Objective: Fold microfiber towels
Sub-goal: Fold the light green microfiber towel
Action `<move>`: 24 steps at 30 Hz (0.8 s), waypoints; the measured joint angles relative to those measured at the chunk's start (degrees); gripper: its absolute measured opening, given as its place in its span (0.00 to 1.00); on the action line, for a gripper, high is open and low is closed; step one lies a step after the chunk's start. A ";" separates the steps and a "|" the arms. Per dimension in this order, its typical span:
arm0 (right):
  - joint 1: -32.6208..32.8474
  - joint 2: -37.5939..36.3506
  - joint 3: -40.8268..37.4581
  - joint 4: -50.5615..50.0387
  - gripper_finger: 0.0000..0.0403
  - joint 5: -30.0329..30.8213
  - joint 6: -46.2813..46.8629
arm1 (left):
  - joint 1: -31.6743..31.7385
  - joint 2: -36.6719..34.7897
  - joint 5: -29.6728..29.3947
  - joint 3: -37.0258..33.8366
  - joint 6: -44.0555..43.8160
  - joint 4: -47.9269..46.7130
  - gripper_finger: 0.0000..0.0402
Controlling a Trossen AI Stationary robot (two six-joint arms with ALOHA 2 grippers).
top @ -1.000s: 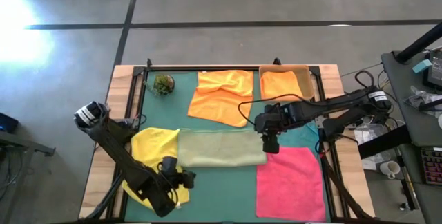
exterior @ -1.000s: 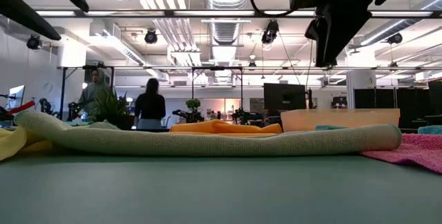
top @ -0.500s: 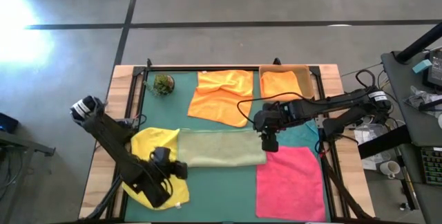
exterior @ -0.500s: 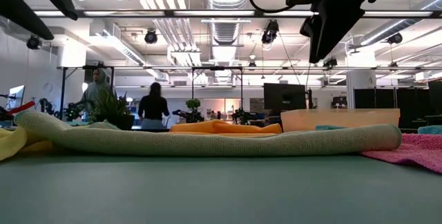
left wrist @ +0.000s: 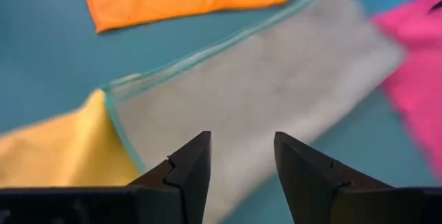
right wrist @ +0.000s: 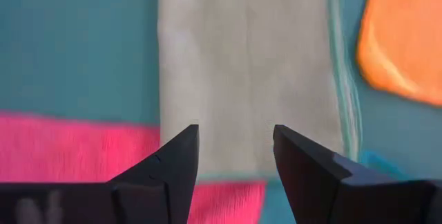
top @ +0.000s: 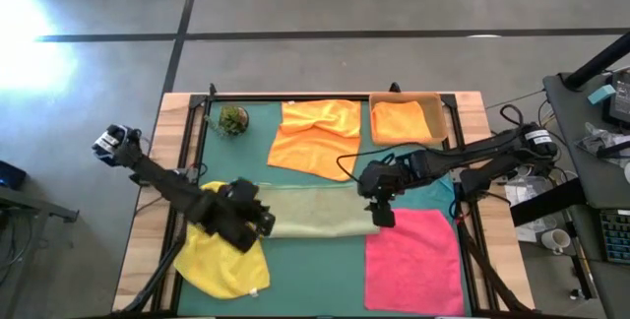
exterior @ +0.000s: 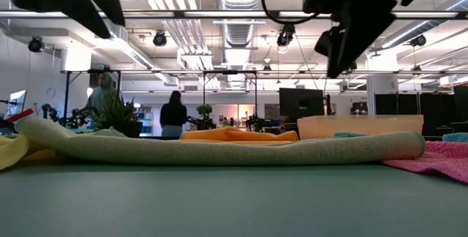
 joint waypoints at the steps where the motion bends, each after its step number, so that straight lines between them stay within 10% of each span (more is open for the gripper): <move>1: -0.03 0.01 -0.88 2.58 0.44 0.01 0.64 | 1.80 0.04 2.03 -0.10 4.11 0.35 0.36; 11: -0.13 4.37 -5.16 11.47 0.44 0.02 7.38 | 14.01 4.60 16.31 -0.97 31.00 8.13 0.36; 24: 2.97 12.94 -5.01 12.07 0.36 -4.22 16.82 | 17.32 9.25 24.67 -13.36 33.57 25.06 0.36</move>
